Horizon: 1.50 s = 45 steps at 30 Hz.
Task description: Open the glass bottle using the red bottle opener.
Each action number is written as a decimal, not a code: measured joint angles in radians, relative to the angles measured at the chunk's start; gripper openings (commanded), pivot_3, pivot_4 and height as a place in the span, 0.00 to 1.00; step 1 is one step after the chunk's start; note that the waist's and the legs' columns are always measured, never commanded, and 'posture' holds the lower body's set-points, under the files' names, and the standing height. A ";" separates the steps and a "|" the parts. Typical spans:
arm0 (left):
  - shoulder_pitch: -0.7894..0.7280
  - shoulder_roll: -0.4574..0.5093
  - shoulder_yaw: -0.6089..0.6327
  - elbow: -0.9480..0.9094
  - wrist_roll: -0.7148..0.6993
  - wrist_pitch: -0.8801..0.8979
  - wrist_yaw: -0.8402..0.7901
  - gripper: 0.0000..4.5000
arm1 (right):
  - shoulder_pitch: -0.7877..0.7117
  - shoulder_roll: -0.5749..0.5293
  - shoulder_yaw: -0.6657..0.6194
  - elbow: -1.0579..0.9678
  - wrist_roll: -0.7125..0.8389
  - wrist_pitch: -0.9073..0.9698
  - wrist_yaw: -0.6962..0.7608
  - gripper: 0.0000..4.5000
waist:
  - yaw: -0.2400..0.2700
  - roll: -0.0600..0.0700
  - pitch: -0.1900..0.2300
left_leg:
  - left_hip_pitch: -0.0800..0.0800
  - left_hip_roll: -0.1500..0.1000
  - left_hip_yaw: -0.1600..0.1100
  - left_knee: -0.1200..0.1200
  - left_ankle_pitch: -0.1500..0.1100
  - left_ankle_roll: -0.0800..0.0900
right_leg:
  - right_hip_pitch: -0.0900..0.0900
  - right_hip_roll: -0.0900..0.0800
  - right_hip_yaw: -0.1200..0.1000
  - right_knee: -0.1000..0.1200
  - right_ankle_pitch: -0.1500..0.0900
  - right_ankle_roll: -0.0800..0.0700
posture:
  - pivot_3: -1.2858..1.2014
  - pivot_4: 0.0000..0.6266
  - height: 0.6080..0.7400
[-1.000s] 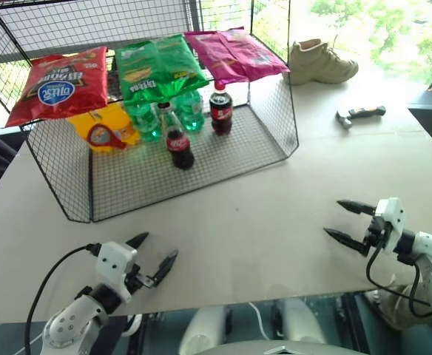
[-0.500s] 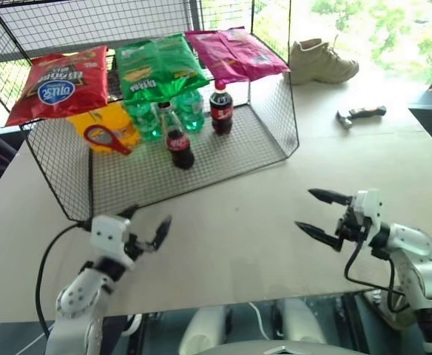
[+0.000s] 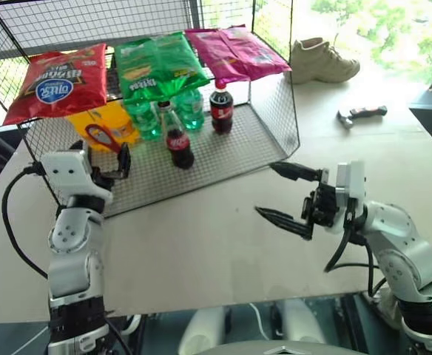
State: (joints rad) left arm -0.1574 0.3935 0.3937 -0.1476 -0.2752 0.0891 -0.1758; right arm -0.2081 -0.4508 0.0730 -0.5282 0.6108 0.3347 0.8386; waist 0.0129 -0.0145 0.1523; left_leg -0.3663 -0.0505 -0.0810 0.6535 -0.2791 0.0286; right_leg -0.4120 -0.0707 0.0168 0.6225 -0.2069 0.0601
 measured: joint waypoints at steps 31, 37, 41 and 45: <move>-0.095 0.014 0.002 0.132 -0.013 -0.050 -0.018 0.01 | -0.016 0.008 0.022 -0.021 0.003 0.044 -0.041 1.00 | -0.001 -0.001 0.000 | -0.001 0.000 0.000 0.000 0.000 0.000 | -0.001 0.000 0.000 0.001 0.000 0.000 | 0.52 0.24 1.00; -0.090 -0.042 0.032 0.069 -0.159 0.022 -0.026 0.01 | -0.007 0.009 0.022 -0.021 -0.004 0.029 -0.039 1.00 | -0.001 -0.001 0.000 | -0.001 0.000 0.000 0.000 0.000 0.000 | -0.001 0.000 0.000 0.001 0.000 0.000 | 0.52 0.24 1.00; -0.090 -0.083 0.067 0.010 -0.329 0.110 -0.026 0.01 | 0.000 0.012 0.023 -0.016 -0.010 0.014 -0.034 1.00 | -0.001 -0.001 0.001 | -0.001 0.000 0.000 0.000 0.000 0.000 | -0.001 0.000 0.000 0.001 0.000 0.000 | 0.52 0.24 1.00; -0.091 -0.098 0.109 -0.027 -0.462 0.169 -0.012 0.01 | 0.003 0.013 0.023 -0.004 -0.012 0.008 -0.024 1.00 | -0.003 -0.001 0.001 | -0.001 0.000 0.000 0.000 0.000 0.000 | -0.001 0.000 0.000 0.001 0.000 0.000 | 0.52 0.24 1.00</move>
State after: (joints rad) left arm -0.2481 0.2951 0.5026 -0.1742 -0.7371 0.2582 -0.1883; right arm -0.2048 -0.4374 0.0964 -0.5320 0.5988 0.3425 0.8142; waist 0.0100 -0.0156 0.1529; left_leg -0.3671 -0.0505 -0.0812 0.6536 -0.2788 0.0283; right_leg -0.4132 -0.0705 0.0169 0.6236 -0.2067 0.0600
